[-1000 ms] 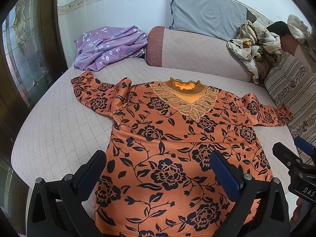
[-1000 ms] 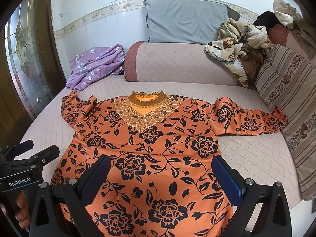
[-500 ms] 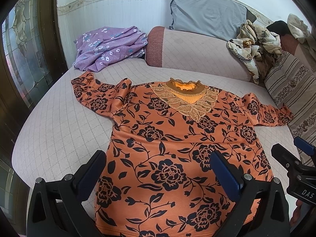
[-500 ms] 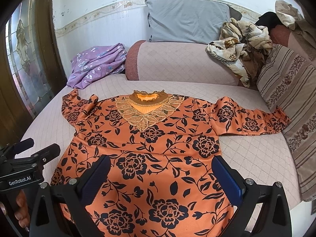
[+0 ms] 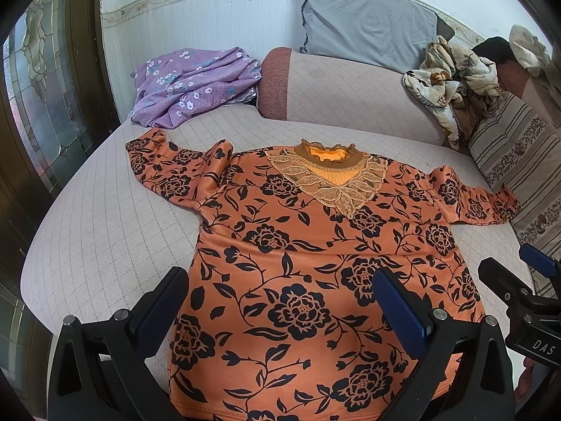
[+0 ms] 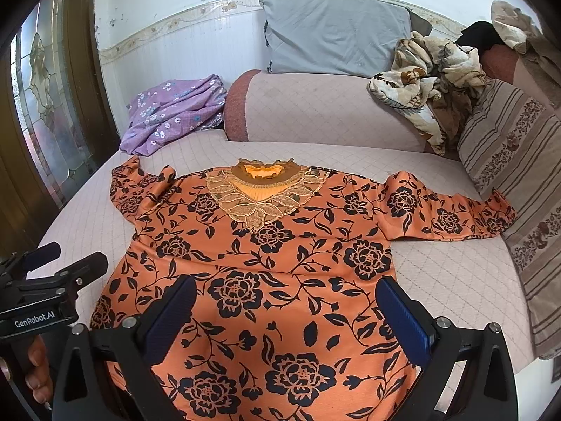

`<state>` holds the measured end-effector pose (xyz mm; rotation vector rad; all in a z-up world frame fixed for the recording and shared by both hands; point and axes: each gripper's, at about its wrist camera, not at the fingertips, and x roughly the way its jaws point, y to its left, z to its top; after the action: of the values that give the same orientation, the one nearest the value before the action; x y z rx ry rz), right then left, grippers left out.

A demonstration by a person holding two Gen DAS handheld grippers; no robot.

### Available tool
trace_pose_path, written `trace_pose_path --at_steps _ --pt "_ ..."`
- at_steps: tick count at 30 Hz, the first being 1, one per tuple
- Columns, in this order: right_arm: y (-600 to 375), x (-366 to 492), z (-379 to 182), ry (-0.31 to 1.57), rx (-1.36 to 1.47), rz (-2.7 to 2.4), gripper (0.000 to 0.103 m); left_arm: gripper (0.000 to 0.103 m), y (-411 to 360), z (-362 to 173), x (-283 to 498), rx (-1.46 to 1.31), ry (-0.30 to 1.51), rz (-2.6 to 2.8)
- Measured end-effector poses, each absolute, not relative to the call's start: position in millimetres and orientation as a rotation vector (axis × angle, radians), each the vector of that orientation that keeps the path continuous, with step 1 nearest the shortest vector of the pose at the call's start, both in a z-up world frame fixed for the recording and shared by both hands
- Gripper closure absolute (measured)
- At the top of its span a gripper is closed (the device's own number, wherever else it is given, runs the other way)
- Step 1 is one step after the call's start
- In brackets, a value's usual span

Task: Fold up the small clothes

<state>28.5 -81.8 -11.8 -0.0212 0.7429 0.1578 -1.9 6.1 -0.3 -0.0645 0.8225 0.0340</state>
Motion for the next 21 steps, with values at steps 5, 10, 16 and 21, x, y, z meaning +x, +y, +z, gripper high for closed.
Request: trace_pose_path --at_steps 5,10,16,21 --pt "-81 29 -14 0.743 -0.020 0.162 0.000 0.000 10 -1 -1 -0.073 0.824 0.033" --pt "-102 35 -30 0.785 0.064 0.181 0.000 0.000 54 -16 10 -0.153 0.846 0.099" --pt "-195 48 -69 0.839 0.346 0.159 0.000 0.000 145 -56 39 -0.250 0.914 0.336" --pt "-310 77 -93 0.801 0.613 0.003 0.001 0.000 211 -82 65 -0.290 0.930 0.511"
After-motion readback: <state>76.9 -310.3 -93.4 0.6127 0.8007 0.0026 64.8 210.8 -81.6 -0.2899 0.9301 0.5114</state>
